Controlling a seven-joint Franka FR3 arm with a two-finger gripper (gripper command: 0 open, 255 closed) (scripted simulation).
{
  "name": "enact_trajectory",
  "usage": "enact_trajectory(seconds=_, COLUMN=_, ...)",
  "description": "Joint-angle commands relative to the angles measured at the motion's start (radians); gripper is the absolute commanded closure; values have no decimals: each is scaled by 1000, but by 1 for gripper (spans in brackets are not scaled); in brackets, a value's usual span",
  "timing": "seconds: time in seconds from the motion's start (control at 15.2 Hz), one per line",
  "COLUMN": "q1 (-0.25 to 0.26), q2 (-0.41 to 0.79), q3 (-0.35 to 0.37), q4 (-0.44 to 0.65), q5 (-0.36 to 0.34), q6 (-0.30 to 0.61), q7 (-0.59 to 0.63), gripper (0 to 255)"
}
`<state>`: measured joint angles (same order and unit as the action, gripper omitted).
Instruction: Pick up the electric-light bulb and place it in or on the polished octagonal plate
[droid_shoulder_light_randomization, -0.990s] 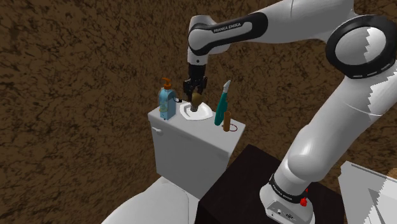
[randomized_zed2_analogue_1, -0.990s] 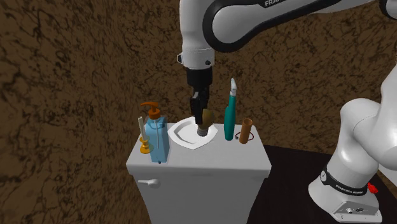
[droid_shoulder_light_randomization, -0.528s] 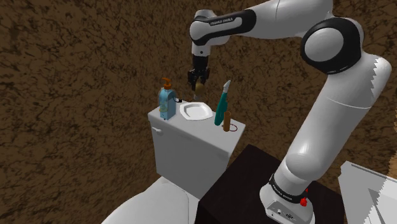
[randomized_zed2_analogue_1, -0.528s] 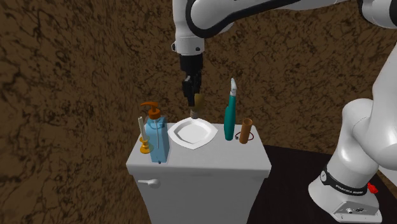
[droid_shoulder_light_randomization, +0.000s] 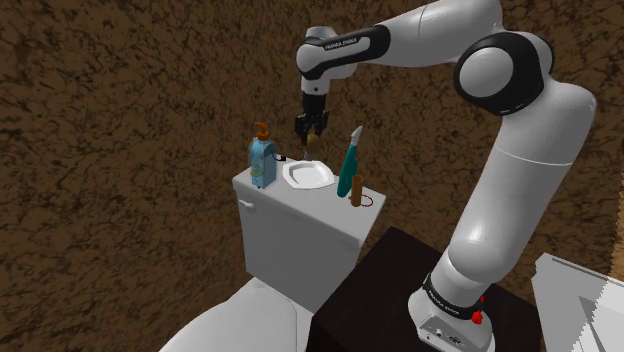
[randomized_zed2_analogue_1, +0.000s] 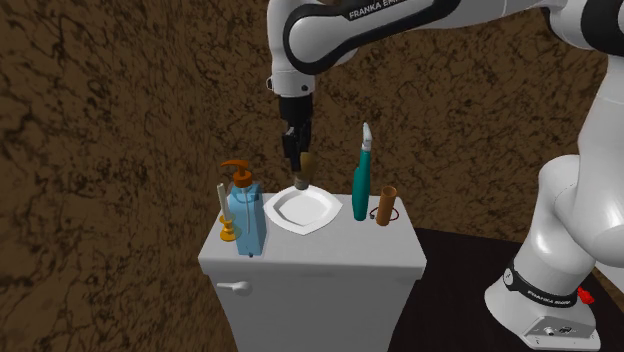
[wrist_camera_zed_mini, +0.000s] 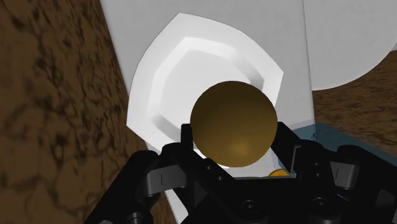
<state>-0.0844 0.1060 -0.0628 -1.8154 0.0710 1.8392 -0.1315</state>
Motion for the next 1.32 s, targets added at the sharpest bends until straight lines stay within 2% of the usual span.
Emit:
enact_trajectory(seconds=0.0, q1=0, q2=5, q3=0, q4=-22, q5=1, q6=28, q7=-2, gripper=255)
enact_trajectory(seconds=0.66, q1=0, q2=42, q3=1, q4=-111, q5=7, q6=153, q7=-12, gripper=255)
enact_trajectory(seconds=1.19, q1=0, q2=43, q3=1, q4=-113, q5=7, q6=156, q7=-12, gripper=255)
enact_trajectory(seconds=1.25, q1=0, q2=43, q3=1, q4=-113, q5=7, q6=156, q7=-12, gripper=0)
